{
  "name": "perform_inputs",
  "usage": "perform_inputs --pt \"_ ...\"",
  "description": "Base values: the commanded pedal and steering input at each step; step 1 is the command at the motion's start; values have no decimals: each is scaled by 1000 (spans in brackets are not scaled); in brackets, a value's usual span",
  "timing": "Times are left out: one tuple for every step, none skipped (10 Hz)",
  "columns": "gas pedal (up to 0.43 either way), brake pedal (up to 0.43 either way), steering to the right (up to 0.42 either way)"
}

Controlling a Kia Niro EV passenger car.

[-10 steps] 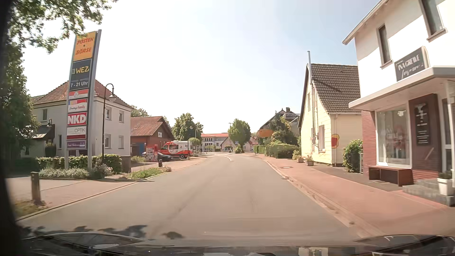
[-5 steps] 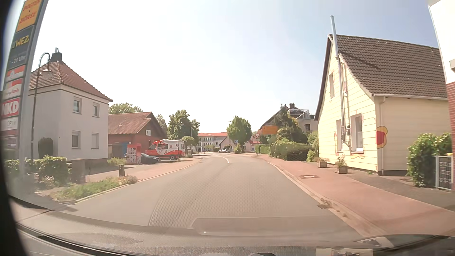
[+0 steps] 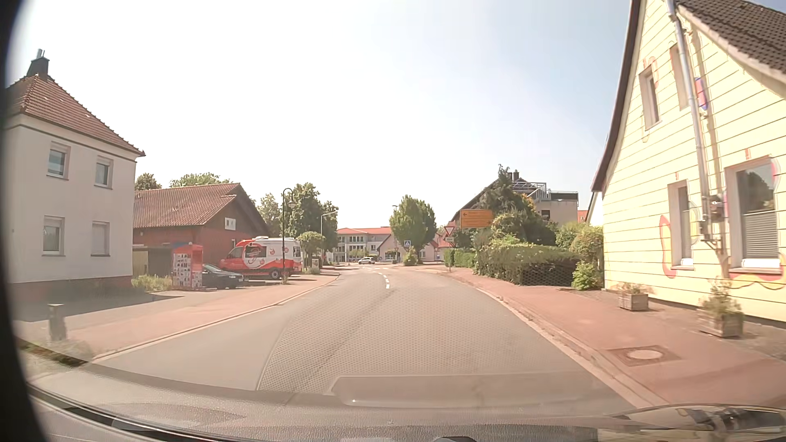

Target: Follow the waypoints while adhering to traffic rules and regulations

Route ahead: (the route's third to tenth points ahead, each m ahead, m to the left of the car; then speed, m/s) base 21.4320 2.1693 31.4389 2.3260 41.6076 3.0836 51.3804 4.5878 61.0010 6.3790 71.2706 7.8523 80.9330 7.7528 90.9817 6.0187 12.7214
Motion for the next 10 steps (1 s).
perform_inputs --pt "118 0 -1" --pt "118 0 -1" --pt "138 0 -1" --pt "150 0 -2" --pt "157 0 -3" --pt "157 0 -4" --pt "169 0 -5" --pt "169 0 -7" --pt "169 0 -7" --pt "169 0 -7"
